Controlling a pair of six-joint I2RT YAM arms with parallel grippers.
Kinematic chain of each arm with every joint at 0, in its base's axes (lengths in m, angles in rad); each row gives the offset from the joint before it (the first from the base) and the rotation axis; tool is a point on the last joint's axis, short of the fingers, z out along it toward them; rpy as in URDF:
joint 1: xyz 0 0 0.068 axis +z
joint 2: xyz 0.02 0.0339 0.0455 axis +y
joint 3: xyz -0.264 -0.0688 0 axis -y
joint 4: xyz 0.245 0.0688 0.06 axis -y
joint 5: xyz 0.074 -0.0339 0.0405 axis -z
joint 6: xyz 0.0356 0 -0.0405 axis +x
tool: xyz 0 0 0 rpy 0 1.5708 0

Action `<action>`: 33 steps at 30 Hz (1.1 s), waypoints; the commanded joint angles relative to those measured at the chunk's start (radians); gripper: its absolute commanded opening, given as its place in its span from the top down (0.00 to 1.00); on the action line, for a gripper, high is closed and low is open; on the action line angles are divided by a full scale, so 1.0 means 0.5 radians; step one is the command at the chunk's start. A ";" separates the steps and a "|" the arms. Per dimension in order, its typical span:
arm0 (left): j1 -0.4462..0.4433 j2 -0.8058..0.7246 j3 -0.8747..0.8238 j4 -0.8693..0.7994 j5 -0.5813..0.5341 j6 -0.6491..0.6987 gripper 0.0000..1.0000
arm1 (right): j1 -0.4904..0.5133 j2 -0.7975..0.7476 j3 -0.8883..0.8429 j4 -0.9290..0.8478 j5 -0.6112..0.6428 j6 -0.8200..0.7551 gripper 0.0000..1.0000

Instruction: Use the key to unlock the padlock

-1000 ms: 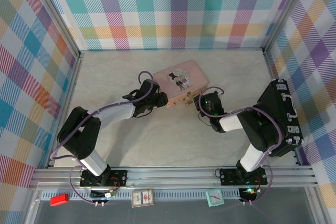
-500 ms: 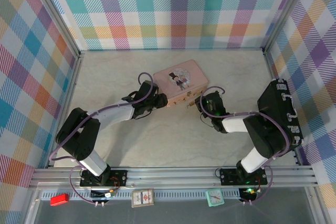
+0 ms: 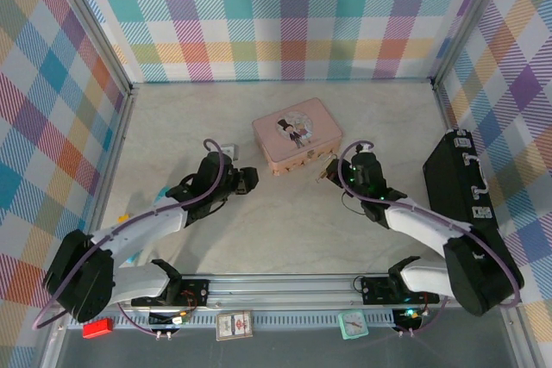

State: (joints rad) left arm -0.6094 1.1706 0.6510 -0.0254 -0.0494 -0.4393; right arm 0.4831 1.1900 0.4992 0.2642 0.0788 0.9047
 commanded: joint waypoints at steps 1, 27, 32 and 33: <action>-0.014 -0.134 0.001 -0.170 -0.074 0.140 0.46 | -0.009 -0.193 0.116 -0.343 -0.102 -0.332 1.00; -0.015 -0.964 -0.408 -0.354 -0.258 0.381 0.42 | 0.316 -0.097 0.412 -1.878 -0.057 -0.616 1.00; -0.014 -0.997 -0.443 -0.330 -0.276 0.388 0.41 | 0.369 0.110 0.419 -1.795 -0.053 -0.576 1.00; -0.013 -0.999 -0.446 -0.330 -0.276 0.388 0.41 | 0.384 0.158 0.428 -1.776 -0.052 -0.571 1.00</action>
State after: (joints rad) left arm -0.6094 0.6853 0.4389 -0.2279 -0.1688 -0.2672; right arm 0.6548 1.2293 0.7067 -0.6449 0.0601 0.5915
